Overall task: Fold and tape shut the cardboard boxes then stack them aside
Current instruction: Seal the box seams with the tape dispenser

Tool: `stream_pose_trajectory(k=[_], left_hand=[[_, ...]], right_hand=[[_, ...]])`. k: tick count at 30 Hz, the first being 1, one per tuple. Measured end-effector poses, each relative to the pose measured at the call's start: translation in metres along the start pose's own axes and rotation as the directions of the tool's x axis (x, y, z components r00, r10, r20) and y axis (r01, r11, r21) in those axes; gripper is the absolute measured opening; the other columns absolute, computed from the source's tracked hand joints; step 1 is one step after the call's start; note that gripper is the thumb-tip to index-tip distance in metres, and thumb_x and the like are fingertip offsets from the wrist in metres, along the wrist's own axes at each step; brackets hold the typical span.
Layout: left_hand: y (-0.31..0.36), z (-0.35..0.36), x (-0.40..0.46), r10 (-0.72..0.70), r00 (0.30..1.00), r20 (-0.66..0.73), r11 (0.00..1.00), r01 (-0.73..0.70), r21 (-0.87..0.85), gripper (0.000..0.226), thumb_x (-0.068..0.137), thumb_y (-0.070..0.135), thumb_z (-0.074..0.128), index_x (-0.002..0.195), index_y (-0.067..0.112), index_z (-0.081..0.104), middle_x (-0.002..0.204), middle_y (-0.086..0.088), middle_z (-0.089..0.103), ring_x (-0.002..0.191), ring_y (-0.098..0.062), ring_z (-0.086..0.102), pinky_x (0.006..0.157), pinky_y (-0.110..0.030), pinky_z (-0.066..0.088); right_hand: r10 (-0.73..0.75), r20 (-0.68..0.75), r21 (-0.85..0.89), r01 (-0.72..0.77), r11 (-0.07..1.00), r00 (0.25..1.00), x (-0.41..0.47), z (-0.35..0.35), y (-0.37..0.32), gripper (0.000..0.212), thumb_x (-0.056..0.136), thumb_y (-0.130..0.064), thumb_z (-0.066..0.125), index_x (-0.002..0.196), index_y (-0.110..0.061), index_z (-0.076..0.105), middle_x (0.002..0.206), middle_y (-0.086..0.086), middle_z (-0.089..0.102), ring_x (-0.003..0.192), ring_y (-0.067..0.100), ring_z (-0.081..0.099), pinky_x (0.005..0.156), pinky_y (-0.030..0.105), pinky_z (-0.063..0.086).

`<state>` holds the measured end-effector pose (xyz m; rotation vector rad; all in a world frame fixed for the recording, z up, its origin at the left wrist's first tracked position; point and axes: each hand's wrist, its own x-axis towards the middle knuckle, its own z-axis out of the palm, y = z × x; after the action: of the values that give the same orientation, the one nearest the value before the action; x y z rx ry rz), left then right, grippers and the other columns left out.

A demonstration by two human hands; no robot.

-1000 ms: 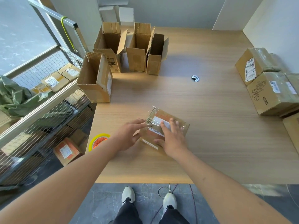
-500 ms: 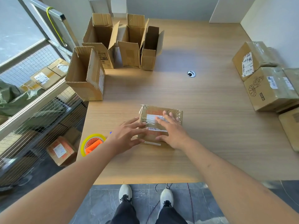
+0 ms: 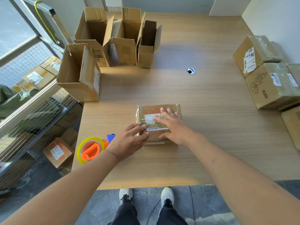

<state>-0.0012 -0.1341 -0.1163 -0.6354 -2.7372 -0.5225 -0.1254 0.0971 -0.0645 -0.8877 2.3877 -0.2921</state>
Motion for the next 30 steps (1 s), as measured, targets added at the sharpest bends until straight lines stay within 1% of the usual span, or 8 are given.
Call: stream_pose_trajectory(k=[6, 10, 13, 16, 18, 20, 24, 30], left_hand=[[0.019, -0.004, -0.002, -0.111, 0.994, -0.016, 0.992, 0.112, 0.054, 0.028, 0.097, 0.030, 0.061, 0.118, 0.018, 0.075, 0.129, -0.011, 0.066, 0.110, -0.033, 0.065, 0.089, -0.042, 0.055], [0.033, -0.010, -0.009, -0.127, 0.990, 0.057, 0.989, 0.122, 0.078, 0.039, 0.093, 0.037, 0.062, 0.128, 0.023, 0.068, 0.127, -0.010, 0.062, 0.103, -0.031, 0.061, 0.088, -0.041, 0.055], [0.049, -0.020, -0.013, -0.126, 0.987, 0.104, 0.992, 0.123, 0.033, 0.046, 0.093, 0.048, 0.059, 0.132, 0.023, 0.066, 0.118, -0.006, 0.060, 0.103, -0.028, 0.060, 0.092, -0.040, 0.054], [0.047, -0.031, -0.013, -0.070, 0.987, 0.147, 0.997, 0.073, -0.018, 0.045, 0.096, 0.038, 0.061, 0.138, 0.021, 0.060, 0.111, 0.000, 0.058, 0.099, -0.022, 0.059, 0.091, -0.037, 0.052], [0.036, -0.037, -0.010, -0.048, 0.987, 0.156, 0.999, 0.051, -0.015, 0.045, 0.093, 0.027, 0.067, 0.138, 0.021, 0.061, 0.112, 0.001, 0.060, 0.099, -0.022, 0.060, 0.090, -0.037, 0.052], [0.023, -0.041, -0.006, -0.076, 0.985, 0.153, 0.997, 0.080, -0.017, 0.045, 0.088, 0.018, 0.075, 0.132, 0.021, 0.065, 0.119, -0.002, 0.062, 0.105, -0.026, 0.062, 0.089, -0.040, 0.056], [0.001, -0.040, -0.002, -0.100, 0.972, 0.211, 0.994, 0.108, -0.026, 0.044, 0.081, 0.021, 0.088, 0.123, 0.024, 0.075, 0.137, -0.011, 0.064, 0.128, -0.036, 0.061, 0.094, -0.049, 0.056], [-0.003, -0.028, -0.005, -0.165, 0.955, 0.246, 0.981, 0.185, -0.060, 0.043, 0.077, 0.032, 0.089, 0.118, 0.027, 0.078, 0.136, -0.012, 0.065, 0.125, -0.036, 0.063, 0.087, -0.052, 0.059]], right_hand=[[0.058, -0.128, -0.118, -0.073, 0.990, 0.990, -0.005, -0.009, -0.012, 0.098, 0.083, -0.053, 0.077, 0.161, -0.041, 0.019, 0.172, -0.005, -0.007, 0.158, 0.023, -0.002, 0.128, 0.041, 0.009], [0.315, -0.364, -0.123, -0.381, 0.916, 0.876, -0.014, -0.016, -0.024, 0.117, 0.059, -0.067, 0.086, 0.156, -0.045, 0.026, 0.158, 0.009, 0.024, 0.141, 0.030, 0.030, 0.112, 0.042, 0.029], [0.399, -0.451, 0.022, -0.437, 0.899, 0.798, -0.018, -0.007, -0.026, 0.089, 0.068, -0.056, 0.087, 0.146, -0.041, 0.045, 0.130, 0.005, 0.045, 0.122, 0.028, 0.046, 0.101, 0.040, 0.037], [0.311, -0.413, 0.239, -0.227, 0.944, 0.856, -0.022, 0.012, -0.030, 0.057, 0.086, -0.027, 0.081, 0.138, -0.032, 0.059, 0.119, -0.001, 0.051, 0.118, 0.026, 0.053, 0.094, 0.037, 0.046], [0.195, -0.421, 0.240, -0.099, 0.966, 0.886, -0.026, 0.026, -0.037, 0.042, 0.093, -0.020, 0.073, 0.133, -0.031, 0.065, 0.125, -0.005, 0.055, 0.122, 0.022, 0.054, 0.096, 0.034, 0.048], [0.144, -0.426, 0.261, -0.032, 0.965, 0.893, -0.031, 0.037, -0.044, 0.038, 0.094, -0.037, 0.070, 0.132, -0.032, 0.066, 0.143, -0.006, 0.052, 0.134, 0.019, 0.049, 0.105, 0.039, 0.048], [0.168, -0.299, 0.194, -0.113, 0.974, 0.939, -0.039, 0.046, -0.049, 0.086, 0.072, -0.078, 0.070, 0.147, -0.041, 0.050, 0.168, -0.014, 0.020, 0.155, 0.011, 0.020, 0.109, 0.046, 0.046], [0.074, -0.302, -0.041, -0.091, 0.995, 0.950, -0.036, 0.056, -0.047, 0.083, 0.083, -0.066, 0.070, 0.154, -0.031, 0.044, 0.172, -0.001, 0.011, 0.157, 0.020, 0.014, 0.105, 0.047, 0.052]])
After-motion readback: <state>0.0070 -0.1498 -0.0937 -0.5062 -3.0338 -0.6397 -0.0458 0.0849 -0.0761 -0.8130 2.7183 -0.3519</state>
